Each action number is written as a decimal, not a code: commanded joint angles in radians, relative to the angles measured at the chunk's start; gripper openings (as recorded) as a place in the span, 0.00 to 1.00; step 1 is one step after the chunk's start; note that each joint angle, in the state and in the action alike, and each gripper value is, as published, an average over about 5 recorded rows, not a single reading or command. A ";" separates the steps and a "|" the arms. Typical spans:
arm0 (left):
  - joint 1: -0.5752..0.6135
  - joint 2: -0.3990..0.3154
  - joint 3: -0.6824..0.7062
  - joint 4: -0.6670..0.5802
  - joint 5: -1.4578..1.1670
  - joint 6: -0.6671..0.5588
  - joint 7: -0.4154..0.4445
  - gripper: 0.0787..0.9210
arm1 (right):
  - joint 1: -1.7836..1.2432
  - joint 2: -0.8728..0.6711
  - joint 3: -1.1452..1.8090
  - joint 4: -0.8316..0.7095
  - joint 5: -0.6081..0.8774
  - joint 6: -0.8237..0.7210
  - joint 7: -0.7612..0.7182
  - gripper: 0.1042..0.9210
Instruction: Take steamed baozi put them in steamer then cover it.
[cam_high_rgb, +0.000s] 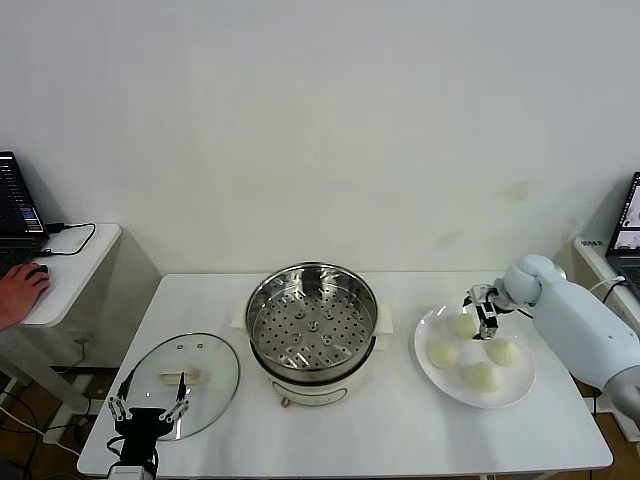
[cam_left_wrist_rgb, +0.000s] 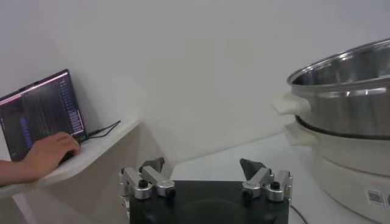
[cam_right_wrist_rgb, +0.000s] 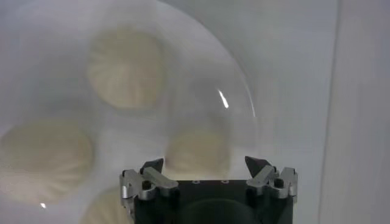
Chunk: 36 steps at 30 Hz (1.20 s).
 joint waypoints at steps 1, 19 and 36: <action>-0.001 0.000 0.001 0.005 0.001 -0.002 -0.002 0.88 | 0.017 0.024 -0.022 -0.037 -0.015 -0.001 -0.004 0.87; -0.002 0.001 -0.002 0.006 0.001 -0.011 -0.009 0.88 | 0.023 -0.001 -0.038 0.000 -0.007 0.002 -0.003 0.66; -0.013 0.011 0.020 0.009 -0.033 -0.009 -0.007 0.88 | 0.401 -0.250 -0.335 0.390 0.411 -0.095 -0.019 0.62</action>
